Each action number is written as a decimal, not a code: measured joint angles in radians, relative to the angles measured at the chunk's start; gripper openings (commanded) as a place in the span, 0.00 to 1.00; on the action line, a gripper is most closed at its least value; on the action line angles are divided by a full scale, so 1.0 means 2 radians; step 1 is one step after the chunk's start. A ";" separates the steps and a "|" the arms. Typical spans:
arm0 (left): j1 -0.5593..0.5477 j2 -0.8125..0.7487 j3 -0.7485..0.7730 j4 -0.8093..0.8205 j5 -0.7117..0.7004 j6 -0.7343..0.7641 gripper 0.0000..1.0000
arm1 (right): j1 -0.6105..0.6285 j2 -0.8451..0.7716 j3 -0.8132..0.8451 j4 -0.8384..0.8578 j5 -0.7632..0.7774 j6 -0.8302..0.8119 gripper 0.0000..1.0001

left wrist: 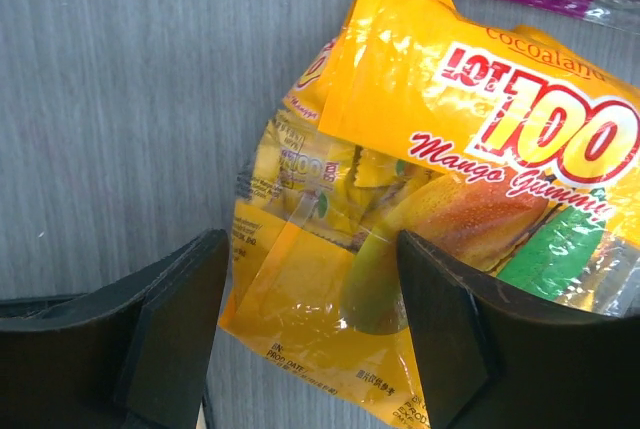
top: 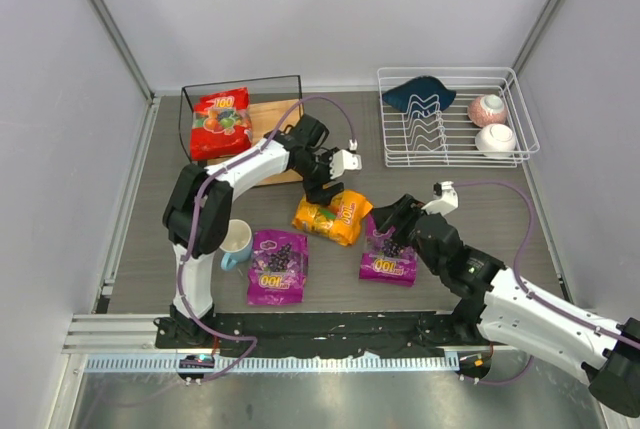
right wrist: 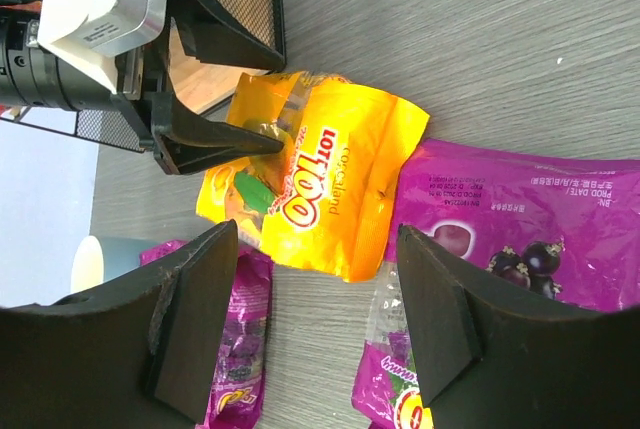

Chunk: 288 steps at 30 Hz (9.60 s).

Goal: Place and organize the candy bags onto the shelf

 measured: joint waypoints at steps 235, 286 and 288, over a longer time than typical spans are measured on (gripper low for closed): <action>0.310 -0.330 -0.084 -0.057 0.063 -0.281 0.78 | 0.000 0.047 -0.004 -0.265 0.059 0.172 0.62; 0.373 -0.320 -0.106 -0.091 0.156 -0.282 0.77 | 0.090 0.156 0.099 -0.163 0.073 0.172 0.54; 0.373 -0.320 -0.106 -0.091 0.156 -0.283 0.77 | 0.091 0.127 0.099 -0.184 0.100 0.147 0.54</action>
